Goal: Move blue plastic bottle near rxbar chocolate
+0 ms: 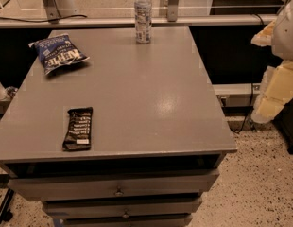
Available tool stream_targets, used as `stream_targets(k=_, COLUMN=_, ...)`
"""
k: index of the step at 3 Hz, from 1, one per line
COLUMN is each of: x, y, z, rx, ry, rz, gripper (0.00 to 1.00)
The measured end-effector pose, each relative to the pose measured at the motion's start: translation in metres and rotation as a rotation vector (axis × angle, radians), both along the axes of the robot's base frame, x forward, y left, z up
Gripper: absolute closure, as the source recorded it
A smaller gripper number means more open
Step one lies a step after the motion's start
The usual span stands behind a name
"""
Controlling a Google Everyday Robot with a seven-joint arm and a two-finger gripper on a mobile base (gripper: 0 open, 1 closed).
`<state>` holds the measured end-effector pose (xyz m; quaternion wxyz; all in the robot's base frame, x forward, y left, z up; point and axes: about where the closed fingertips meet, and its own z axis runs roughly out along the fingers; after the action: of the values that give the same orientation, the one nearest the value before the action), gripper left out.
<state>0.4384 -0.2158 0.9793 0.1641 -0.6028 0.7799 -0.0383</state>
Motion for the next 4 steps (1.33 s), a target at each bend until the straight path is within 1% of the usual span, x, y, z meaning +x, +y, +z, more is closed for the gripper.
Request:
stream_targets(k=1, x=0.000, y=0.000, z=0.000, rx=0.000, ry=0.000, rz=0.000, gripper=0.00)
stream_targets(k=2, x=0.014, y=0.006, z=0.004, rx=0.070, ry=-0.028, rz=0.021, gripper=0.00)
stream_targets(k=3, x=0.053, y=0.012, z=0.002, rx=0.206, ry=-0.076, rz=0.032, gripper=0.00)
stream_targets(k=4, x=0.100, y=0.015, z=-0.006, rx=0.373, ry=-0.093, rz=0.018, gripper=0.00)
